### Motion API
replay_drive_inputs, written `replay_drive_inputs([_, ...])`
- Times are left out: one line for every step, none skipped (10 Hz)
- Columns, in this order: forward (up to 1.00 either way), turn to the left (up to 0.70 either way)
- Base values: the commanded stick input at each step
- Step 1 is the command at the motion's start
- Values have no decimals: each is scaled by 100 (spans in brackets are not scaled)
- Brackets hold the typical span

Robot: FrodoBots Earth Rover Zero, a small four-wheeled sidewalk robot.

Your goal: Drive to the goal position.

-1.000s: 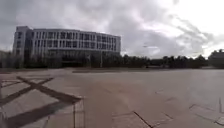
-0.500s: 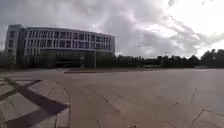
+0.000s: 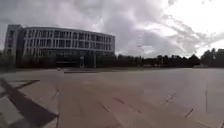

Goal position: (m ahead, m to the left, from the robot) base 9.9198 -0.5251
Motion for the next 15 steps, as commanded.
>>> replay_drive_inputs([70,0])
replay_drive_inputs([70,0])
replay_drive_inputs([70,0])
replay_drive_inputs([70,0])
replay_drive_inputs([70,0])
replay_drive_inputs([70,0])
replay_drive_inputs([70,0])
replay_drive_inputs([70,0])
replay_drive_inputs([70,0])
replay_drive_inputs([70,0])
replay_drive_inputs([70,0])
replay_drive_inputs([70,0])
replay_drive_inputs([70,0])
replay_drive_inputs([70,0])
replay_drive_inputs([70,0])
